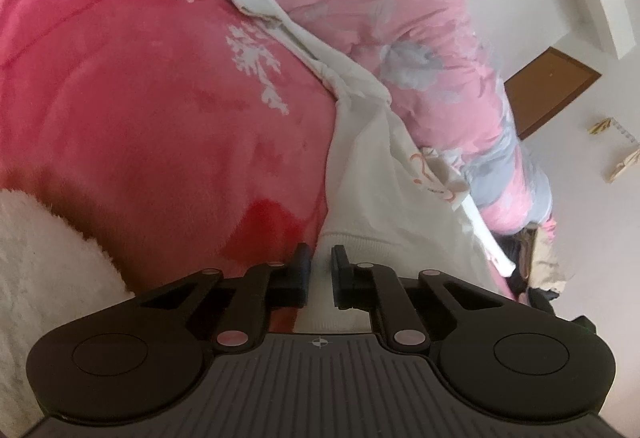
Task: Fold clothes
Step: 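Grasp the garment edge with the left gripper while the right gripper grasps the hem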
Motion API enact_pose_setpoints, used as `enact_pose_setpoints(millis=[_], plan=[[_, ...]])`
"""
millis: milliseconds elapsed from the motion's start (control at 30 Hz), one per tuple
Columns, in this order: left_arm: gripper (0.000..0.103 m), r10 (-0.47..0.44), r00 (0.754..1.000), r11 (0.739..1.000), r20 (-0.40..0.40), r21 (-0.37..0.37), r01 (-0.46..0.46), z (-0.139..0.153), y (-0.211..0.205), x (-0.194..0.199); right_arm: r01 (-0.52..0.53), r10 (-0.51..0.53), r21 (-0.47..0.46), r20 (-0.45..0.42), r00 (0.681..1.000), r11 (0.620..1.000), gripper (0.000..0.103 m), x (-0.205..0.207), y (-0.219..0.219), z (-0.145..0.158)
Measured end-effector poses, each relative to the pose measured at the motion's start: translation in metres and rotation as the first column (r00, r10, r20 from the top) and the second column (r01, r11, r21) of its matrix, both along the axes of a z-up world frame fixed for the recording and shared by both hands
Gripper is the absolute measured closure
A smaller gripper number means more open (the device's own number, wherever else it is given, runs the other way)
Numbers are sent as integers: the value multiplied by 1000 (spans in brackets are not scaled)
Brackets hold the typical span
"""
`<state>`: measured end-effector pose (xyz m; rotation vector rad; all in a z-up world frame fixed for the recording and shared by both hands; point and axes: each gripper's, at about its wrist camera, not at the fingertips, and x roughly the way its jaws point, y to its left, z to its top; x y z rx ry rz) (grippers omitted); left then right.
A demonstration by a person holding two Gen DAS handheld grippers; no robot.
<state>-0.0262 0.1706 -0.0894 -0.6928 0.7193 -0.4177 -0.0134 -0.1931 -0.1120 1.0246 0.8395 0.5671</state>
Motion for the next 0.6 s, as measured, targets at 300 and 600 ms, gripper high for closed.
enact_pose_setpoints(millis=[300, 600], plan=[[93, 0, 1000, 1000, -21, -32, -1, -4, 10, -4, -38, 38, -13, -17, 999, 999, 102, -15, 10, 2], [73, -35, 998, 999, -47, -41, 33, -7, 5, -5, -68, 65, -57, -52, 997, 996, 102, -17, 22, -5]])
